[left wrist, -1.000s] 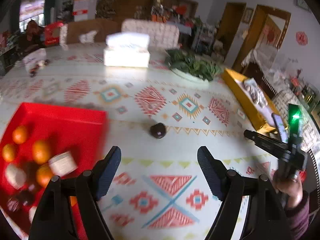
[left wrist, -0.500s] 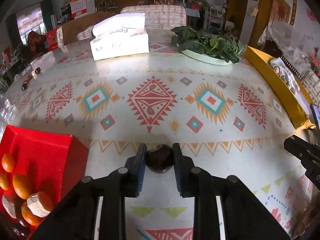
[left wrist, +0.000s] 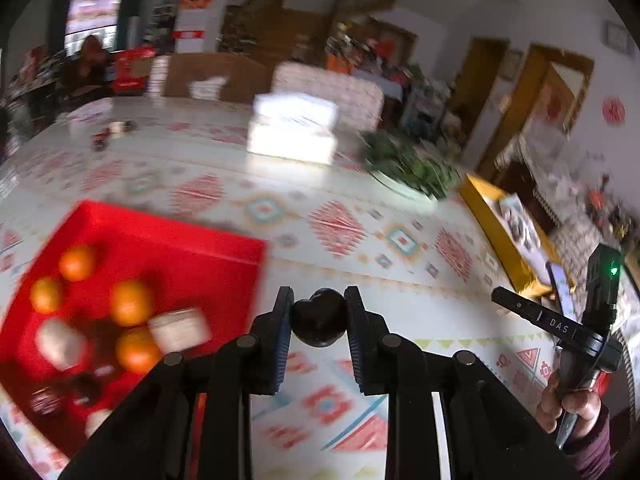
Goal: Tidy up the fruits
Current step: 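Carry the yam chunk and chestnut into the red tray and open both tools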
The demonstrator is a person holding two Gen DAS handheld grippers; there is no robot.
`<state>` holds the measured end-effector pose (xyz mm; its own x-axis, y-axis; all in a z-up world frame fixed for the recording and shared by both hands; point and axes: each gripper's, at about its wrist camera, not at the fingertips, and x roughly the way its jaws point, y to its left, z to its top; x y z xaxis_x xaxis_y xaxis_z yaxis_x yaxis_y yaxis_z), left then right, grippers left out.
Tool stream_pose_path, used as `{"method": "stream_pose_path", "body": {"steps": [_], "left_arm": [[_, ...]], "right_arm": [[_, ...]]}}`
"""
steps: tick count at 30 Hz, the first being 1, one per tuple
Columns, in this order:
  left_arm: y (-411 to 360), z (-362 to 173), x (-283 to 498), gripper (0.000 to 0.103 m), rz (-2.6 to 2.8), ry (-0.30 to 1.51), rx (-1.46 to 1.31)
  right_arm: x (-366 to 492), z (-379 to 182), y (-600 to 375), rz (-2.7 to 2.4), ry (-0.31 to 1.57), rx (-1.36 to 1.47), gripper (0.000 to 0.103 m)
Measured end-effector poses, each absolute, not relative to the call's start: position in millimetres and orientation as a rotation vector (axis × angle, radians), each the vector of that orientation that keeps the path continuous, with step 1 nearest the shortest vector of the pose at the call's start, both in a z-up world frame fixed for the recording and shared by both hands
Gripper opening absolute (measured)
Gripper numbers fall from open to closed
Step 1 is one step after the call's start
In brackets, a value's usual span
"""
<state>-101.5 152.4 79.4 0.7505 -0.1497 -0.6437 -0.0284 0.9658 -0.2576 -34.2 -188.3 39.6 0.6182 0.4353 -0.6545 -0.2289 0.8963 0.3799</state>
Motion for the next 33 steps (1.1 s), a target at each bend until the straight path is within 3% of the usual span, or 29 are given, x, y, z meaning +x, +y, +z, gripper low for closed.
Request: {"method": "stream_pose_path", "body": {"steps": [11,28,29,32,33], "left_arm": [[294.7,66.7,-153.9,0.025,0.202,0.686,-0.436],[337.9,37.0,-115.4,0.028,0.217,0.753,-0.436],[337.7,37.4,-114.9,0.032,0.215,0.752,-0.433],[335.8,39.8,-115.5,0.059,0.216,0.741,-0.421],[334.9,41.1,-116.3,0.063,0.219,0.736,-0.416]], "right_arm": [[-52.9,73.3,-76.6,0.673,0.876,0.281,0.034],[-34.6,50.0,126.7,0.776,0.977,0.037,0.034],[-31.8,46.4,133.6,0.772,0.985,0.026,0.034],[-28.5,40.5,142.7,0.769,0.987,0.005,0.034],[-28.4,38.9,142.8,0.762,0.981,0.0,0.034]]}}
